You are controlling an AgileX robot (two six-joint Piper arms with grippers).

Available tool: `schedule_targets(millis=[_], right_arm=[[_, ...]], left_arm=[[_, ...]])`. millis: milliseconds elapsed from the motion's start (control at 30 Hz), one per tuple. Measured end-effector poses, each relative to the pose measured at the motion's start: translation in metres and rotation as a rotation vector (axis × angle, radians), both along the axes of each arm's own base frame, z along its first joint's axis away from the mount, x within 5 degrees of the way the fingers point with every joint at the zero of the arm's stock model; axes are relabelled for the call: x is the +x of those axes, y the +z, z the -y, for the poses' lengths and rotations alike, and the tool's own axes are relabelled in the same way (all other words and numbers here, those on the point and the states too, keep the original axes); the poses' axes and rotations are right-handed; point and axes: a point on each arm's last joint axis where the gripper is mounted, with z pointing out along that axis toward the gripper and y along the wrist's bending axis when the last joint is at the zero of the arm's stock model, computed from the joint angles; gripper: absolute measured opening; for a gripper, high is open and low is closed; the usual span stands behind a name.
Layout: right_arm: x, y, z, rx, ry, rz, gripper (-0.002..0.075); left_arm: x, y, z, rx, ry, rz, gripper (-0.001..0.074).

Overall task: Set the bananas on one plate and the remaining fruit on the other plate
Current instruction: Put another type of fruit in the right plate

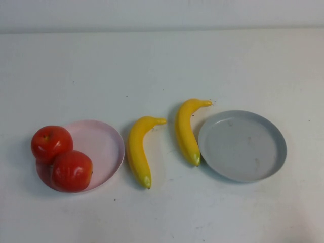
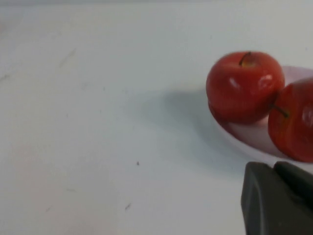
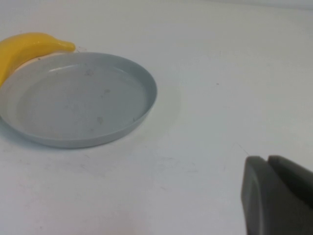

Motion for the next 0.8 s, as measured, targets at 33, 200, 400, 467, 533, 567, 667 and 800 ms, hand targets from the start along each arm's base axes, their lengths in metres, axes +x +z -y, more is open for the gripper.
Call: schedule_targets(millis=[33,200,400,467,533,567,667,800], right_arm=[[0.0000,0.0000,0.0000,0.000,0.000,0.000,-0.0015],[0.0000,0.0000,0.0000,0.000,0.000,0.000,-0.0015],[0.0000,0.0000,0.0000,0.000,0.000,0.000,-0.0015],[0.0000,0.0000,0.0000,0.000,0.000,0.000,-0.0015],[0.0000,0.0000,0.0000,0.000,0.000,0.000,-0.0015],[0.0000,0.0000,0.0000,0.000,0.000,0.000,-0.0015],[0.0000,0.0000,0.0000,0.000,0.000,0.000,-0.0015],[0.0000,0.0000,0.0000,0.000,0.000,0.000,-0.0015]], left_arm=[[-0.0007,-0.0027,0.0002,0.000,-0.002,-0.031,0.0004],[-0.0016,-0.0060,0.0003,0.004,-0.004,-0.068,0.0004],[-0.0016,-0.0060,0.0003,0.004,-0.004,-0.068,0.0004],[-0.0016,-0.0060,0.0003,0.004,-0.004,-0.068,0.0004],[-0.0016,-0.0060,0.0003,0.004,-0.004,-0.068,0.0004],[-0.0016,-0.0060,0.0003,0.004,-0.004,-0.068,0.0004],[-0.0016,-0.0060,0.0003,0.004,-0.004,-0.068,0.0004],[-0.0016,-0.0060,0.0003,0.004,-0.004,-0.068,0.0004]])
